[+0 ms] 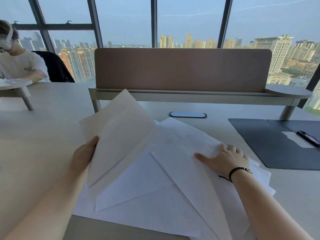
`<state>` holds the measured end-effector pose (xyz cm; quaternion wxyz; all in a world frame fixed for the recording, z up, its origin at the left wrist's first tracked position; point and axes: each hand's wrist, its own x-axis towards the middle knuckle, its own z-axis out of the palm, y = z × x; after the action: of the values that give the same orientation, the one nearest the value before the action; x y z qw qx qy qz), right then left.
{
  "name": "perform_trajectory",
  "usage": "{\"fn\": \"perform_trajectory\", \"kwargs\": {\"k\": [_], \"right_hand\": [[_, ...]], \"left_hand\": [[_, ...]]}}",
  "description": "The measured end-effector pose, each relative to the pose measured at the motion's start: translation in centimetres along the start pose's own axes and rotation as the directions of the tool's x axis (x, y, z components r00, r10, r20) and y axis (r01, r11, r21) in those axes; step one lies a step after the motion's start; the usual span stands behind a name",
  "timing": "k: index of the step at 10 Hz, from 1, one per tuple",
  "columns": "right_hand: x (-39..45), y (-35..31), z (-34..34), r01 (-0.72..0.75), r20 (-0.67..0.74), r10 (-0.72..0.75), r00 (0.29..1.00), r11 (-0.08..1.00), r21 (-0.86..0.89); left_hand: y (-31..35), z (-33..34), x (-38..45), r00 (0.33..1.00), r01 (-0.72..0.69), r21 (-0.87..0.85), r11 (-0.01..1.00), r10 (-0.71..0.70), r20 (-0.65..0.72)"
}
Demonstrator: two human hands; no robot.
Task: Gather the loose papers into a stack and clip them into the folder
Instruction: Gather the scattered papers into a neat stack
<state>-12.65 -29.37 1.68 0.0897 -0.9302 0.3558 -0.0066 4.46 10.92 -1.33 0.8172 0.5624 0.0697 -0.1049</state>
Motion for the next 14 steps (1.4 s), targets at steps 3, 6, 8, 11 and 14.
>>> {"fn": "perform_trajectory", "kwargs": {"k": [3, 6, 8, 11, 14], "right_hand": [[0.6, 0.2, -2.8, 0.013, 0.11, -0.014, 0.994, 1.0, 0.013], [-0.2, 0.1, -3.5, 0.062, 0.29, -0.103, 0.951, 0.987, 0.146], [-1.1, -0.3, -3.1, 0.081, 0.248, -0.082, 0.965, 0.997, 0.015], [-1.5, 0.0, -3.8, 0.108, 0.291, -0.153, 0.944, 0.981, 0.164], [-0.6, 2.3, -1.7, 0.006, 0.328, -0.432, 0.84, 0.612, 0.791]], "left_hand": [[-0.5, 5.6, -3.8, 0.996, 0.082, -0.046, 0.996, -0.08, 0.038], [-0.2, 6.0, -4.1, 0.995, 0.082, -0.023, 0.996, -0.08, 0.063], [-0.5, 6.9, -4.6, 0.992, 0.096, 0.017, 0.995, -0.097, 0.079], [-0.5, 7.5, -5.3, 0.987, 0.108, 0.028, 0.994, -0.111, 0.116], [-0.4, 7.6, -5.8, 0.979, 0.091, 0.122, 0.988, -0.111, 0.169]]}}
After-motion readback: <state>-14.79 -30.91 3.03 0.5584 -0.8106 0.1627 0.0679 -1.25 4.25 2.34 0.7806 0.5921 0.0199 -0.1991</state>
